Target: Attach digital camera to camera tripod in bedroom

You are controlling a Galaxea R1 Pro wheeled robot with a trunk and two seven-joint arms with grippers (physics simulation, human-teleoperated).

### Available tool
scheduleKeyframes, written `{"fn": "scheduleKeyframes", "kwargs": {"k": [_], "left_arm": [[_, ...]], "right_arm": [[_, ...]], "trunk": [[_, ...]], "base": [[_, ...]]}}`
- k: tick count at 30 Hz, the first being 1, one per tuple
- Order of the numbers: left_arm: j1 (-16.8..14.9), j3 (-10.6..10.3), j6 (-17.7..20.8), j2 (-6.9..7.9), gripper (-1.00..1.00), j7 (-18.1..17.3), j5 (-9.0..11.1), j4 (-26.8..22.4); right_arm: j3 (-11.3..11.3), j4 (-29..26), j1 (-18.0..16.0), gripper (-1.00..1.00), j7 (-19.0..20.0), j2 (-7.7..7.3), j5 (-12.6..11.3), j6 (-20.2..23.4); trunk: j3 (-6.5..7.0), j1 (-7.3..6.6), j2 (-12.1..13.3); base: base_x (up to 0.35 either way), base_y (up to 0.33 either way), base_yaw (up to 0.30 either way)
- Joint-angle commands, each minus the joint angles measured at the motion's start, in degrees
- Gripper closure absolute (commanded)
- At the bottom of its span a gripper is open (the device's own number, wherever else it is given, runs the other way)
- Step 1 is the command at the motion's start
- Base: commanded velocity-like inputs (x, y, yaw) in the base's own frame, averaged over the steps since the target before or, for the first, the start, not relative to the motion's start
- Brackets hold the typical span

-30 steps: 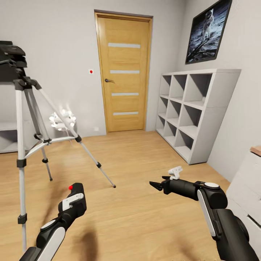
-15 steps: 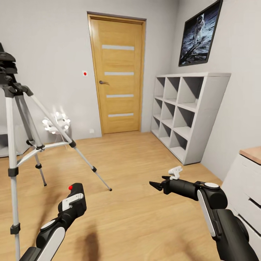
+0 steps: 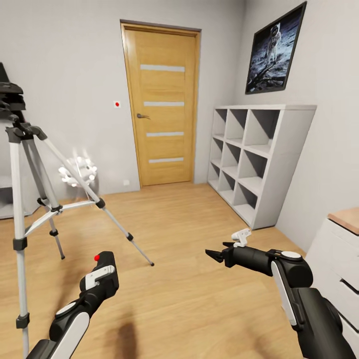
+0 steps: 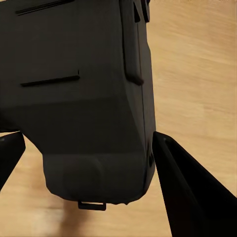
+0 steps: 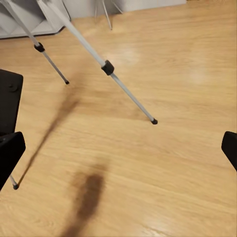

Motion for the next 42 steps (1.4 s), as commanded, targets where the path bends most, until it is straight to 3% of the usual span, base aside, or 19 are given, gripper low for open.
{"fn": "scheduleKeyframes", "kwargs": {"k": [1, 27, 42], "left_arm": [[-0.04, -0.11, 0.07, 0.06, 1.0, 0.42, 0.48, -0.09], [-0.04, -0.06, 0.07, 0.06, 1.0, 0.57, 0.34, 0.08], [-0.04, -0.06, 0.07, 0.06, 1.0, 0.62, 0.3, 0.29]], "right_arm": [[-0.06, -0.05, -0.03, -1.0, 0.49, 0.01, 0.45, 0.22], [-0.01, -0.05, 0.05, -1.0, 0.72, -0.01, 0.4, 0.4], [-0.02, -0.03, 0.19, -1.0, 7.42, -0.66, 0.45, 0.12]], "trunk": [[0.13, -0.23, 0.39], [4.79, -5.95, 10.82], [7.49, -9.24, 16.83]], "base": [[0.0, 0.0, 0.0], [0.0, 0.0, 0.0], [0.0, 0.0, 0.0]]}}
